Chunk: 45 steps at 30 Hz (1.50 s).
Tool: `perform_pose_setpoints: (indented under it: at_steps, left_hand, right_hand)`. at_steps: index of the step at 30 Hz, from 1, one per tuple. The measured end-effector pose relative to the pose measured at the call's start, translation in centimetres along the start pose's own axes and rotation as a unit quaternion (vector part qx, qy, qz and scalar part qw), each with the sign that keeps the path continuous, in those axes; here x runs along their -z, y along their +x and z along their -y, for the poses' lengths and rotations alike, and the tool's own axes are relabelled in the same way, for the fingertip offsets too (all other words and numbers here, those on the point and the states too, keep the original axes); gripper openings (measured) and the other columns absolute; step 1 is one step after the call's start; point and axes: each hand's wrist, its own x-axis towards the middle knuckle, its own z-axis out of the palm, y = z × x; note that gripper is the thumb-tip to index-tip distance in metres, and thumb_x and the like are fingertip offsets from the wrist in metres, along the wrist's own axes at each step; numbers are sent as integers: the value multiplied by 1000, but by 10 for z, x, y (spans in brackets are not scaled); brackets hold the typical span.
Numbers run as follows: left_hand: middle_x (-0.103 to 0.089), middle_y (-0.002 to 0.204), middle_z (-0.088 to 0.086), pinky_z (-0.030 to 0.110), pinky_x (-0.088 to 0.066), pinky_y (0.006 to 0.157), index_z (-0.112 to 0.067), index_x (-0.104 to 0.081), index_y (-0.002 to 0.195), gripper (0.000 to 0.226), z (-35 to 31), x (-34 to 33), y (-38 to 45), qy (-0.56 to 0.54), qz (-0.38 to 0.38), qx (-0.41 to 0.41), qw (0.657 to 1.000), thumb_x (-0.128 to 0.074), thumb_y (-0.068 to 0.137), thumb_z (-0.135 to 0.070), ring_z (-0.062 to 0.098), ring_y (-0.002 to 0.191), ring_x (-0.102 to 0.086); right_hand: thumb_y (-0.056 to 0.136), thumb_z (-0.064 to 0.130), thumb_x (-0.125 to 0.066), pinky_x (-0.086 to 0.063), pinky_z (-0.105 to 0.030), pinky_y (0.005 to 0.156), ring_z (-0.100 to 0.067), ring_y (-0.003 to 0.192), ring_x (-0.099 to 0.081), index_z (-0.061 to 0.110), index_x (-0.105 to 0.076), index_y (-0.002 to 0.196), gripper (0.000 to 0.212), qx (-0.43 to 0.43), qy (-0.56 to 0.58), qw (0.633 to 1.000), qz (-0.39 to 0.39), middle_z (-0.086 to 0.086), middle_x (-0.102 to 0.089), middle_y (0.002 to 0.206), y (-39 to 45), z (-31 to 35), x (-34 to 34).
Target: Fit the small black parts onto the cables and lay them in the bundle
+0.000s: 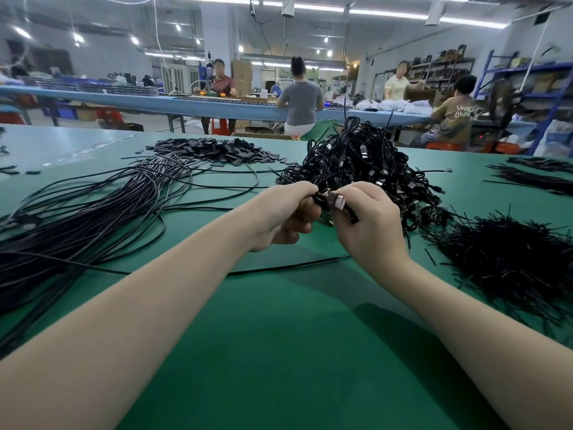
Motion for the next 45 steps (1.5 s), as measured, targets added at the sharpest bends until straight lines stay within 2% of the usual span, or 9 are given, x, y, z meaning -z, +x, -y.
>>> perform_pose_setpoints:
  at_steps: [4, 10, 13, 19, 25, 30, 36, 40, 45]
  left_hand:
    - [-41, 49, -10, 17, -25, 46, -20, -47, 41, 59, -5, 7, -6, -135, 75, 66, 986, -36, 96, -38, 4, 39, -40]
    - [-30, 49, -10, 21, -25, 49, -22, -66, 51, 55, -7, 3, -6, -195, 68, -34, 978, -43, 96, -41, 5, 40, -29]
    - [-44, 66, -11, 22, -32, 56, -31, -78, 87, 32, -7, 4, -4, -101, 35, -159, 982, -48, 95, -27, 6, 57, -40]
    - [-68, 89, -12, 15, -44, 74, -40, -65, 111, 61, 7, 1, 2, 92, -27, -248, 964, -41, 85, 10, 3, 78, -56]
    - [-72, 90, 9, 37, -52, 81, -26, -69, 111, 44, 12, 8, 2, 180, -57, -268, 945, -58, 84, 6, 18, 78, -58]
    - [-59, 92, 3, 22, -40, 78, -33, -69, 97, 22, 11, 6, 5, 264, -74, -302, 913, -69, 86, -13, 12, 93, -49]
    - [-65, 81, 11, 31, -39, 60, -3, -65, 83, 44, 4, -5, -3, 192, -76, -211, 955, -53, 95, -43, 17, 70, -52]
    - [-55, 55, -3, 21, -30, 49, -17, -56, 66, 38, -6, -7, -7, -35, 24, -43, 998, -48, 96, -40, 11, 45, -48]
    - [-51, 52, -5, 17, -33, 44, -21, -55, 52, 49, -5, 9, -10, -224, 203, 47, 952, -36, 94, -39, 10, 44, -46]
  right_hand:
    - [83, -3, -67, -51, -37, 67, -32, 71, -63, -4, -72, 81, 5, 58, -29, 998, -14, -15, -66, 76, -2, 2, -1]
    - [84, 1, -66, -48, -32, 68, -27, 73, -61, -2, -71, 82, 6, -8, -3, 999, -34, -10, -67, 77, 2, 4, -1]
    - [86, 3, -66, -46, -27, 68, -21, 76, -59, 2, -71, 86, 6, -76, 24, 996, -28, -5, -66, 80, 1, 1, 1]
    - [85, 1, -67, -44, -22, 68, -17, 73, -57, 3, -71, 85, 4, -96, 38, 995, -8, -4, -67, 80, -3, -1, -1]
    - [83, -2, -67, -49, -32, 68, -26, 75, -61, -1, -71, 84, 4, -61, 34, 997, 12, -8, -66, 78, -3, 3, -2]
    - [80, -7, -65, -48, -32, 65, -24, 72, -57, -1, -69, 80, 7, -53, 29, 998, 7, -9, -64, 76, 0, 2, 1]
    - [83, -6, -64, -46, -29, 68, -29, 73, -60, -1, -69, 82, 7, -39, 5, 999, -21, -11, -65, 76, 5, 3, 4]
    - [84, -5, -63, -46, -33, 68, -32, 72, -60, -5, -69, 82, 7, 21, -8, 1000, -20, -15, -64, 75, 6, 3, 4]
    - [87, 1, -62, -47, -33, 72, -32, 72, -61, -5, -70, 82, 11, 72, -15, 997, -17, -14, -65, 77, 20, 8, 11]
